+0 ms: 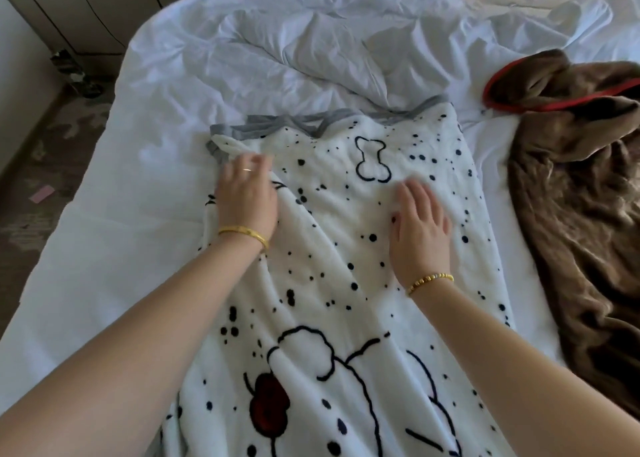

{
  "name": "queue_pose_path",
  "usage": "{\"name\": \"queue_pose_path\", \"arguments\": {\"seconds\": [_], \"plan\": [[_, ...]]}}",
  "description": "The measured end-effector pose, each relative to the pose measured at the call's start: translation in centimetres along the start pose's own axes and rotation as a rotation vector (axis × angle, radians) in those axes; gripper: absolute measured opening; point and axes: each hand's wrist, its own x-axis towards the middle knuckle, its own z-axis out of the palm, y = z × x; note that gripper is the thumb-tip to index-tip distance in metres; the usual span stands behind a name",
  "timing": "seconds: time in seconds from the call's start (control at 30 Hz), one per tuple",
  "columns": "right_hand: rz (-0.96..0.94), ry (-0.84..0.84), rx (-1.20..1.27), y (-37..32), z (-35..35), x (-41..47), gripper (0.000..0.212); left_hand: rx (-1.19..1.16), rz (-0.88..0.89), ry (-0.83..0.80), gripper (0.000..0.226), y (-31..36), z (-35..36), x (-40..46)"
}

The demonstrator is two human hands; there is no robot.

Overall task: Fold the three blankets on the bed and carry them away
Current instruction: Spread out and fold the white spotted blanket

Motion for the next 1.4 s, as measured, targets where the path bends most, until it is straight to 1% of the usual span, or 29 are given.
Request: {"name": "queue_pose_path", "arguments": {"seconds": [0.03,0.07,0.1,0.13,0.17,0.2,0.3,0.37,0.4,0.43,0.5,0.57,0.6,0.63,0.67,0.7,0.73,0.8,0.87,0.93,1.0,1.07,1.1,1.17,1.27,1.33,1.4], "plan": [[-0.052,-0.046,-0.026,-0.1,0.3,1.2,0.048,-0.040,0.072,-0.136,0.033,1.0,0.9,0.5],[-0.055,-0.120,-0.050,-0.2,0.7,2.5,0.048,-0.065,0.070,-0.308,0.036,1.8,1.9,1.1],[-0.012,-0.206,-0.077,0.0,1.2,3.8,0.049,-0.044,0.043,-0.463,0.042,2.0,3.0,1.5],[0.056,-0.288,-0.116,0.5,1.7,5.0,0.050,0.017,0.012,-0.568,0.048,2.0,4.2,1.9],[0.122,-0.358,-0.165,1.2,2.1,6.1,0.051,0.076,-0.026,-0.616,0.051,1.7,5.2,2.3],[0.170,-0.408,-0.210,1.9,2.4,7.0,0.052,0.115,-0.082,-0.624,0.053,1.3,6.0,2.6],[0.235,-0.489,-0.254,2.8,3.2,9.1,0.054,0.200,-0.248,-0.571,0.056,0.1,7.4,3.9],[0.266,-0.458,-0.277,2.8,3.7,10.3,0.052,0.267,-0.267,-0.521,0.054,-0.2,7.9,5.1],[0.250,-0.396,-0.312,2.6,3.8,10.8,0.049,0.328,-0.228,-0.471,0.052,-0.1,8.1,5.7],[0.184,-0.302,-0.356,2.3,3.8,11.1,0.043,0.408,-0.153,-0.420,0.049,-0.1,8.2,6.4],[-0.060,-0.079,-0.412,1.8,4.1,11.9,0.033,0.526,0.051,-0.326,0.044,0.1,8.5,7.8],[-0.318,0.110,-0.368,1.4,4.7,13.6,0.028,0.595,0.255,-0.261,0.041,0.6,9.1,9.5],[-0.408,0.149,-0.326,1.2,5.1,14.7,0.029,0.617,0.314,-0.250,0.041,0.8,9.6,10.3],[-0.435,0.119,-0.285,1.1,5.5,15.7,0.037,0.603,0.324,-0.256,0.040,0.8,10.0,10.9],[-0.419,0.039,-0.254,1.0,5.9,16.6,0.050,0.535,0.292,-0.273,0.039,0.5,10.2,11.4],[-0.384,-0.047,-0.244,1.2,6.4,17.4,0.062,0.438,0.241,-0.281,0.038,0.1,10.4,11.8],[-0.347,-0.099,-0.259,1.5,7.1,18.0,0.070,0.326,0.188,-0.277,0.040,-0.6,10.6,12.1],[-0.288,-0.140,-0.288,2.5,8.5,18.8,0.079,0.164,0.106,-0.266,0.059,-1.9,10.9,12.7],[-0.230,-0.193,-0.259,3.0,9.1,19.8,0.085,0.164,0.101,-0.317,0.072,-2.9,10.8,13.9],[-0.180,-0.249,-0.282,3.0,9.0,21.1,0.092,0.260,0.137,-0.394,0.079,-3.7,10.6,15.5],[-0.159,-0.268,-0.348,2.7,8.8,22.3,0.100,0.297,0.101,-0.473,0.091,-4.1,10.2,17.0],[-0.157,-0.276,-0.402,2.2,8.6,23.1,0.103,0.271,0.054,-0.502,0.100,-4.3,10.1,17.9],[-0.154,-0.278,-0.433,1.9,8.6,23.4,0.103,0.271,0.052,-0.491,0.099,-4.3,10.2,18.0],[-0.138,-0.309,-0.532,1.1,8.5,23.6,0.096,0.289,0.042,-0.440,0.089,-4.0,10.3,17.6],[-0.073,-0.328,-0.607,-0.3,8.2,22.9,0.069,0.421,0.024,-0.344,0.059,-2.8,10.6,16.2],[-0.060,-0.277,-0.635,-1.3,8.2,21.2,0.050,0.547,0.077,-0.286,0.037,-1.8,10.3,15.1],[-0.161,-0.228,-0.658,-1.7,7.8,19.3,0.036,0.630,0.196,-0.258,0.033,-0.9,9.6,14.1]]}}
